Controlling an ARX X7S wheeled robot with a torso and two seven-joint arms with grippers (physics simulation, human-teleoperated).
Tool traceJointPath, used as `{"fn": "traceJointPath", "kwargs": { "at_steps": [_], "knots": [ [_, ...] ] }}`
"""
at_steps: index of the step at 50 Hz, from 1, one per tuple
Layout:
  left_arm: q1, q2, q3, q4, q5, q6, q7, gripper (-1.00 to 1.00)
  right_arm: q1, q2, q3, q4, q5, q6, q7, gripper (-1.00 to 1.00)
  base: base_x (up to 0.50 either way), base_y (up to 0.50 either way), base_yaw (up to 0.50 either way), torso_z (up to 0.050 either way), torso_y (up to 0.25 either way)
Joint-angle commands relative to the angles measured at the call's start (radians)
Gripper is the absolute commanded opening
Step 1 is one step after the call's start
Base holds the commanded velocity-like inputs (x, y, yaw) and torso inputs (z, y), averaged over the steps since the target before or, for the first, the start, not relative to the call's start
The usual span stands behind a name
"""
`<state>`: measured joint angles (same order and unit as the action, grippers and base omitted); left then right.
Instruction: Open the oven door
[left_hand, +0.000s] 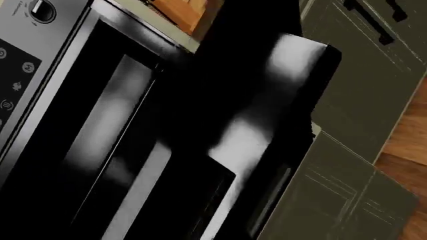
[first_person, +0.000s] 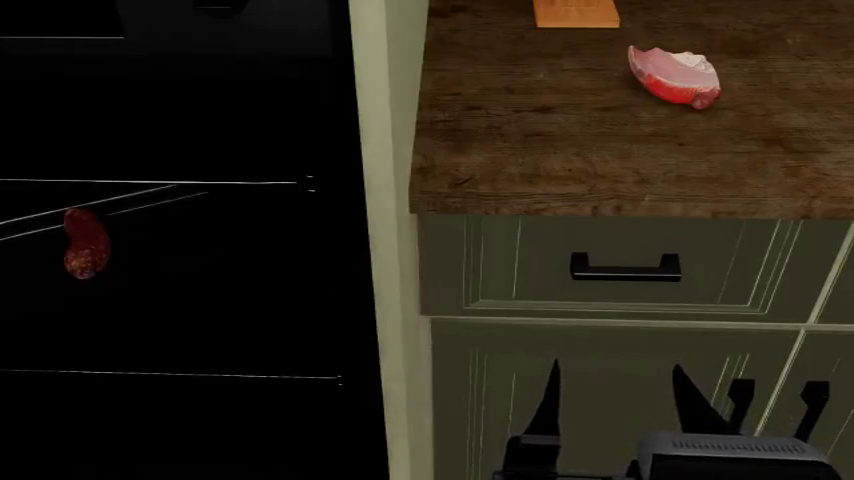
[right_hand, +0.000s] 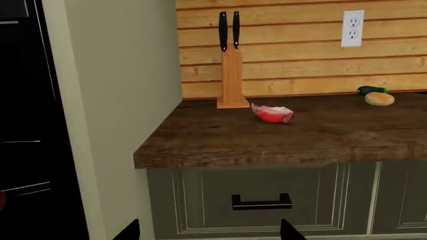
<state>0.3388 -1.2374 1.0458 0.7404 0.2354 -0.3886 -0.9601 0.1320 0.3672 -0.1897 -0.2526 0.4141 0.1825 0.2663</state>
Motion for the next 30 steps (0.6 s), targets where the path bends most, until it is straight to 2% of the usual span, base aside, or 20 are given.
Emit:
{"fn": "traceJointPath", "kwargs": {
  "at_steps": [1,22,30],
  "knots": [
    [0.156,0.047,0.210,-0.239,-0.345,0.130,0.469,-1.00,0.001,0.002,-0.001,-0.005,0.001,0.002,0.004,1.00,0.02,0.00,-0.01,0.000,0.000],
    [0.180,0.055,0.254,-0.232,-0.321,0.128,0.461,-1.00,-0.011,0.005,-0.001,-0.004,0.004,-0.012,0.007,1.00,0.01,0.00,0.00,0.000,0.000],
    [0.199,0.084,0.290,-0.249,-0.323,0.118,0.485,-1.00,-0.007,0.009,-0.002,-0.004,0.005,-0.007,0.010,1.00,0.00,0.00,0.00,0.000,0.000]
  ]
}}
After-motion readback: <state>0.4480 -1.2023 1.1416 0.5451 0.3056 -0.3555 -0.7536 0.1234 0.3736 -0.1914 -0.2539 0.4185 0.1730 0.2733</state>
